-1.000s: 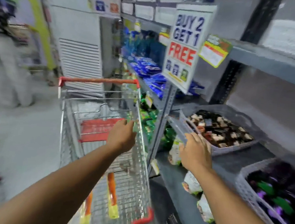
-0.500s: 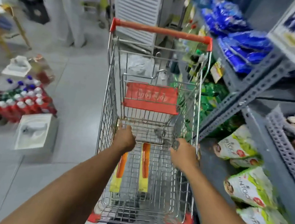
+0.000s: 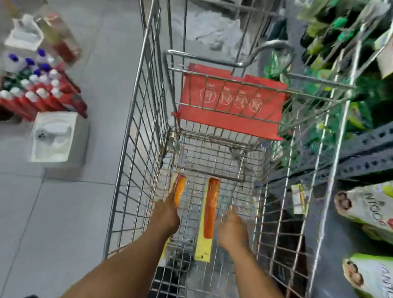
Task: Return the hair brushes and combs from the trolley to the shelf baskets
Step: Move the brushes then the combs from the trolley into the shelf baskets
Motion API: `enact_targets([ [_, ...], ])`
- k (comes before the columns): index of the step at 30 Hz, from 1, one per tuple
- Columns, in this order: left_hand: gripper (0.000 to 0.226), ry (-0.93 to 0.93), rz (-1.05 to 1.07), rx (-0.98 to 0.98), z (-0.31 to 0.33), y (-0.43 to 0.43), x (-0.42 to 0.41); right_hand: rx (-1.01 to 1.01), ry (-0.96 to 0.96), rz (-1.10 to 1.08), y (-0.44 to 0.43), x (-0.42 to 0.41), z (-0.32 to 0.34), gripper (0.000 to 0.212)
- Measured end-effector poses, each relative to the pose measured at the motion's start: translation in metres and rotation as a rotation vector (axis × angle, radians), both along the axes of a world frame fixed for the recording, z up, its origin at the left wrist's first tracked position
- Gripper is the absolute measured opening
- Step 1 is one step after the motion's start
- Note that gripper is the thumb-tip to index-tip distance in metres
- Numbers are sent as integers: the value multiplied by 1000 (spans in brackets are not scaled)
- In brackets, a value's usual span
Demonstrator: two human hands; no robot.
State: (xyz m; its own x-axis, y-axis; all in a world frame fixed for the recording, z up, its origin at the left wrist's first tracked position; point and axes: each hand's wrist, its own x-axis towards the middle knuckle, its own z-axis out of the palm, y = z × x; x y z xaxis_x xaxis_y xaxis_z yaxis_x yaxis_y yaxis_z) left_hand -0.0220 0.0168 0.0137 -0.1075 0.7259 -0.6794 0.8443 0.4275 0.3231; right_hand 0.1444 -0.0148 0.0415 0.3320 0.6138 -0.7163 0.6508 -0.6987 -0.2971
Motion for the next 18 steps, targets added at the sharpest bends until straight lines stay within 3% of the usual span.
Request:
enact_targets([
  [4,87,64,5,-72,-26,-5,0,-63,17,-71,-1,-10,-28,38],
  [11,64,176,-72,110,-55,-9,-4,8,-107,-23,3,-20,-62,45],
  [15,36,161,53,137,-61,-6,-4,-7,-100,-46,9,-20,-69,35],
  [18,45,212,48,123,-59,-3,0,-31,-97,-98,12,-22,-72,31],
])
